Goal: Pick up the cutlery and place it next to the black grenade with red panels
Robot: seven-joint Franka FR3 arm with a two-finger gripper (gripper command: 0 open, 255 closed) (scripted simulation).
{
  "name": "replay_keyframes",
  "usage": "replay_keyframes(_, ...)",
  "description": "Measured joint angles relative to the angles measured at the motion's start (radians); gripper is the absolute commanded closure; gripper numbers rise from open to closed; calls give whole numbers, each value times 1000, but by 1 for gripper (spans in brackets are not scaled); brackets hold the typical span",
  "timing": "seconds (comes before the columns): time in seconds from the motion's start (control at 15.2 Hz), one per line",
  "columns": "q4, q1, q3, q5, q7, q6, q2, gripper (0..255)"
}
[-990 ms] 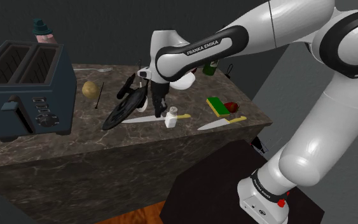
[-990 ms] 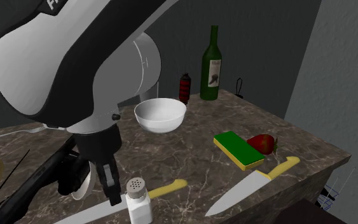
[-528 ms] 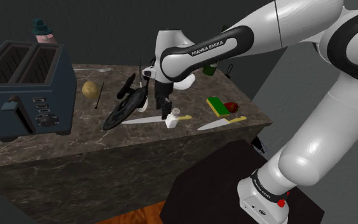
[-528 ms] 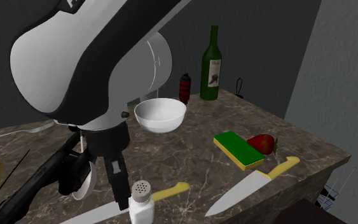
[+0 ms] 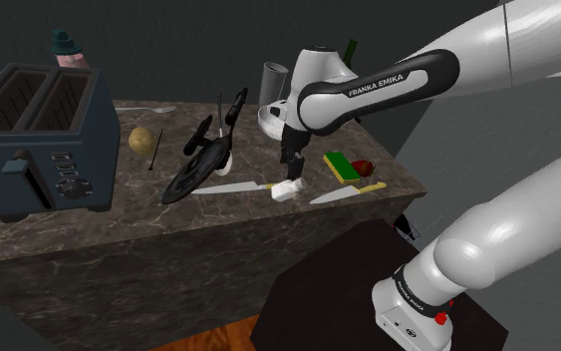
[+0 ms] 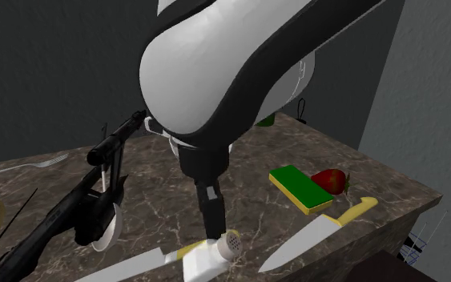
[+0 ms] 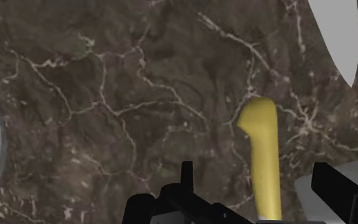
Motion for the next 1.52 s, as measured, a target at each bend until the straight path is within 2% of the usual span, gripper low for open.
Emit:
replay_keyframes(0.13, -58, -11, -12, 5, 15, 16, -61, 0)
replay_keyframes(0.33, -95, -16, -13, 1, 24, 64, -55, 0)
replay_keyframes(0.59, -115, -23, -13, -12, 29, 123, -23, 0)
replay_keyframes(1.06, -116, -22, -14, -16, 35, 135, -14, 0)
replay_keyframes(1.12, -115, -22, -14, -16, 35, 134, -14, 255)
replay_keyframes(1.52, -109, -20, -12, -16, 37, 124, -17, 255)
